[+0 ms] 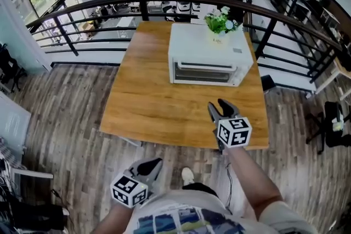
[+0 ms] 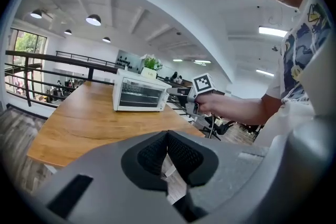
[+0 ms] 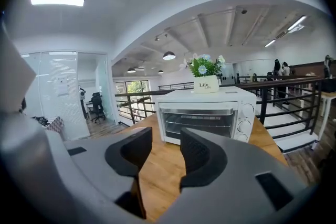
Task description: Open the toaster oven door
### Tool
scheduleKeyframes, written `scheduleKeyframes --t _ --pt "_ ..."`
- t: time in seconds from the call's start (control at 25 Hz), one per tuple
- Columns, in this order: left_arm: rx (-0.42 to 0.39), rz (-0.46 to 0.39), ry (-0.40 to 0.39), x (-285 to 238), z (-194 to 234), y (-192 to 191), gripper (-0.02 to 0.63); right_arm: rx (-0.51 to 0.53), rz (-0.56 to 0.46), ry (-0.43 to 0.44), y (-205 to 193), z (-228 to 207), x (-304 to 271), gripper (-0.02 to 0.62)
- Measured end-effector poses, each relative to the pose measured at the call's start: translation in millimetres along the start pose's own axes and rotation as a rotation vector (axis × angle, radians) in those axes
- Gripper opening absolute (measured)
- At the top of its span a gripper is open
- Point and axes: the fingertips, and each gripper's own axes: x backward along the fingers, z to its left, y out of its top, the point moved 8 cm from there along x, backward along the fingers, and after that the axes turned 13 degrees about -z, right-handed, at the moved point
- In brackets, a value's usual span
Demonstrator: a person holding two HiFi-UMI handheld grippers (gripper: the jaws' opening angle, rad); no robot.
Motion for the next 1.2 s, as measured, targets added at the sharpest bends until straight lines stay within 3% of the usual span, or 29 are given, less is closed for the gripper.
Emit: scheduleKeyframes --t 0.6,1.2 --pt "0.016 -0.022 0.165 -14.7 22.6 4.1 0.003 -0.001 -0.001 -0.066 28.5 -71.9 -133.1 0.190" --pt "0.032 -0.008 0.244 -4.5 27.0 4.9 0.003 0.004 0.048 -0.136 30.0 -103.6 -183.1 0.190"
